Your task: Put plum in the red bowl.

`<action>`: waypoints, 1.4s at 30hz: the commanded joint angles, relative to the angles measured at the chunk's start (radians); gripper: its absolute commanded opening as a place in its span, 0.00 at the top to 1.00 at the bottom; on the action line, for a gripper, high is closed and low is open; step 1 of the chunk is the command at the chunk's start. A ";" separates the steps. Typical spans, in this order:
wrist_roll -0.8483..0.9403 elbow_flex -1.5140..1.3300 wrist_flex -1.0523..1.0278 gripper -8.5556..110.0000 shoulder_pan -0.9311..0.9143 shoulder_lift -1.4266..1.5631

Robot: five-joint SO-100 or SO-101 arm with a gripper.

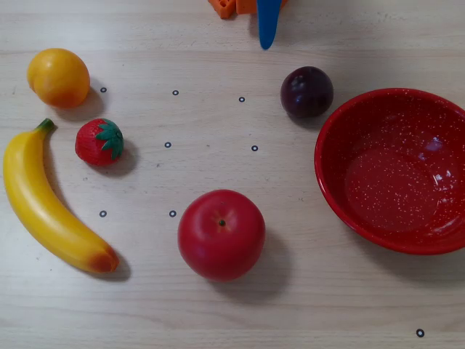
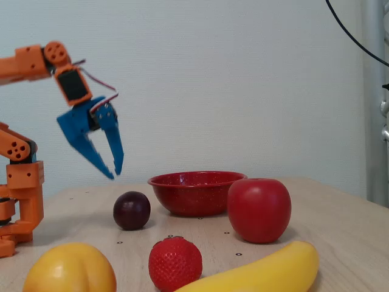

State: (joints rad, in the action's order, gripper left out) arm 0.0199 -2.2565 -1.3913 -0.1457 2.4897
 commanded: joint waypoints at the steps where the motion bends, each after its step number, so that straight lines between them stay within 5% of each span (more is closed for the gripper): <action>1: 0.091 0.166 -0.067 0.93 -0.060 -0.057; 15: 0.453 0.437 -0.290 0.92 -0.193 -0.373; 27: 0.597 0.368 -0.291 0.58 -0.314 -0.400; 42: 0.626 0.284 -0.229 0.46 -0.383 -0.468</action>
State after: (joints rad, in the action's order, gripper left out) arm 0.6581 -2.0034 -1.6490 -0.5231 2.0141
